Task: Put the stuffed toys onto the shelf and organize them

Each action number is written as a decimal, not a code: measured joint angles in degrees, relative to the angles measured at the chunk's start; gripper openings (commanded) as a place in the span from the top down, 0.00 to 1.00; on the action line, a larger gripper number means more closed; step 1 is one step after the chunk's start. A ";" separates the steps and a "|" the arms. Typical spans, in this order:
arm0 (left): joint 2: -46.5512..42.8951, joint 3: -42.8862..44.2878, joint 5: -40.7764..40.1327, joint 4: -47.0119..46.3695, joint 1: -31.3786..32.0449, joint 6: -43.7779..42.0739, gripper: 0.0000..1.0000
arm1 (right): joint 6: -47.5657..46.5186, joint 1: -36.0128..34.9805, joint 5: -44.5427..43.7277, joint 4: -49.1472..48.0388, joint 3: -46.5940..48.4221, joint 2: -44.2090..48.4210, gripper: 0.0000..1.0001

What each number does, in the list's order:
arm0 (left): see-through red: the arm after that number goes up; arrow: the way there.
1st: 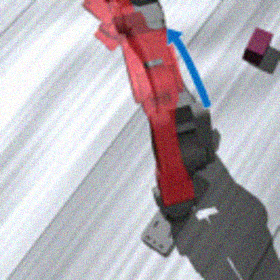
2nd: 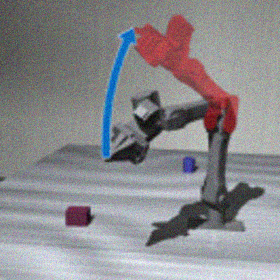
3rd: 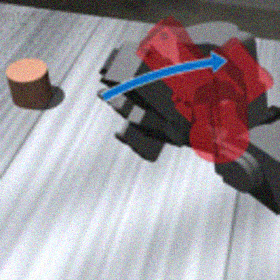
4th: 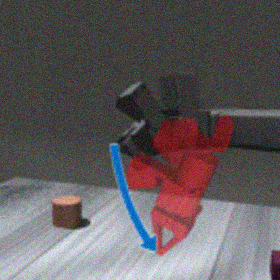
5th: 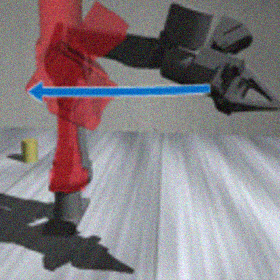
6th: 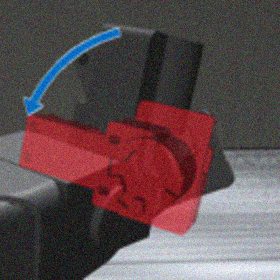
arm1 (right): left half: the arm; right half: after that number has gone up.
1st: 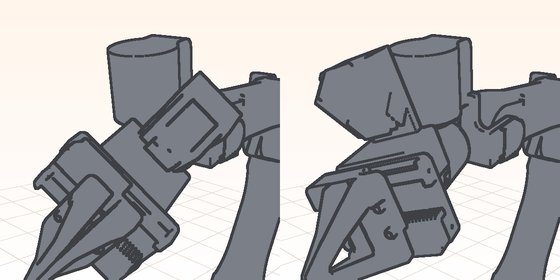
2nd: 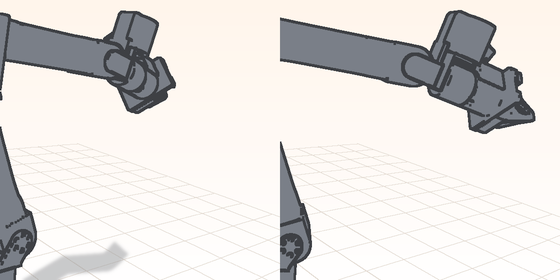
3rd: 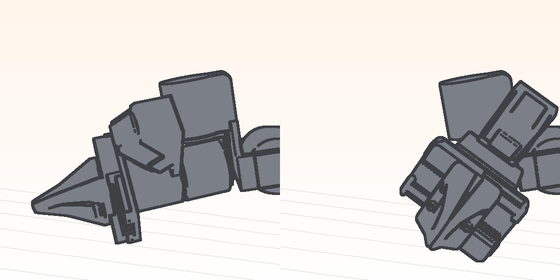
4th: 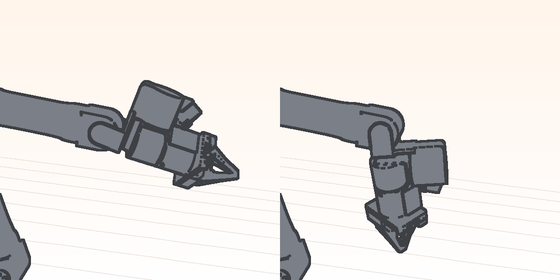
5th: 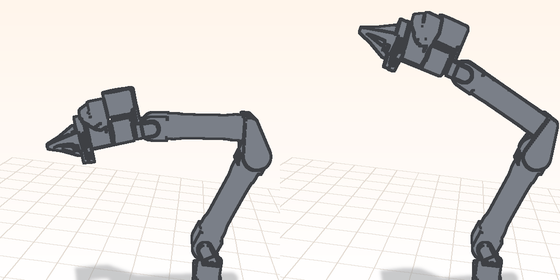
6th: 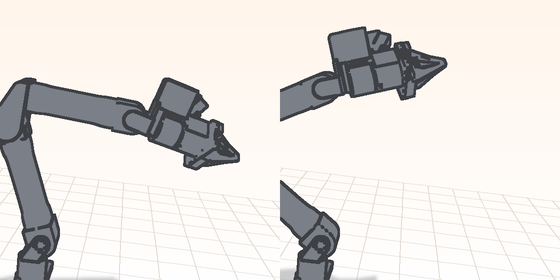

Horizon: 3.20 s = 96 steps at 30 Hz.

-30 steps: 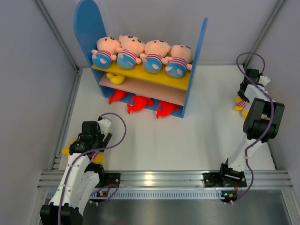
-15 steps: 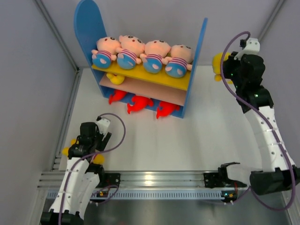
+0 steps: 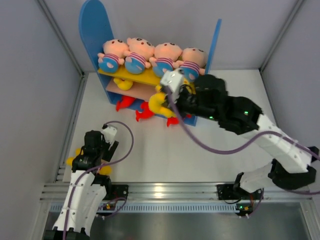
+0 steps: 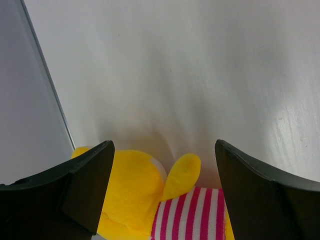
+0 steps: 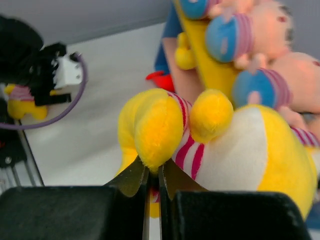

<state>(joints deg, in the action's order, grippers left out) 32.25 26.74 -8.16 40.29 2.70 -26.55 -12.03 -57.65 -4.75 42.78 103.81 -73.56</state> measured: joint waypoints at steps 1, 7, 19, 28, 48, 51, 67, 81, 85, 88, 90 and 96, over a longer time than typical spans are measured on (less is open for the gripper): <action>-0.13 0.00 0.00 0.00 0.02 0.00 0.12 | -1.60 -3.21 0.04 1.57 1.77 -3.26 1.00; -0.24 0.00 0.00 0.02 -0.02 0.00 0.12 | -11.87 -9.11 3.54 12.41 5.07 -21.68 1.00; 0.15 0.00 0.02 0.02 -0.04 -0.20 0.12 | -39.98 -8.72 -0.92 17.94 12.09 -30.71 1.00; 0.26 -0.02 0.02 0.04 -0.04 -0.22 0.12 | -52.63 -2.19 0.46 16.74 18.51 -40.04 1.00; 0.26 -0.02 0.26 0.02 -0.04 -0.22 0.12 | -49.29 7.96 9.97 11.61 19.41 -47.67 1.00; 0.26 -0.02 0.28 0.02 -0.04 -0.22 0.12 | -48.13 7.91 11.50 10.47 17.64 -47.60 1.00; 0.24 -0.02 0.44 0.02 -0.04 -0.24 0.12 | -44.59 6.38 17.00 9.99 13.31 -45.40 1.00; 0.22 -0.02 0.66 0.02 -0.04 -0.24 0.12 | -37.46 7.78 14.27 5.33 19.15 -46.69 0.97; 0.22 -0.02 0.70 0.02 -0.04 -0.24 0.12 | -34.25 9.44 11.52 -1.05 19.54 -46.75 0.93; 0.22 -0.02 0.83 0.02 -0.04 -0.24 0.12 | -32.89 9.90 10.91 -3.41 19.04 -46.84 0.93; 0.22 -0.02 0.83 0.02 -0.04 -0.24 0.12 | -32.92 9.81 10.19 -4.57 18.80 -47.06 0.92; 0.20 -0.02 0.83 0.04 -0.04 -0.24 0.12 | -32.94 9.35 8.72 -6.64 18.38 -48.00 0.75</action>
<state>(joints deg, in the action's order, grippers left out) 32.45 26.72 -7.33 40.34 2.66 -26.79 -44.97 -48.29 3.97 36.14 122.19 -121.56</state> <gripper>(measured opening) 0.877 0.163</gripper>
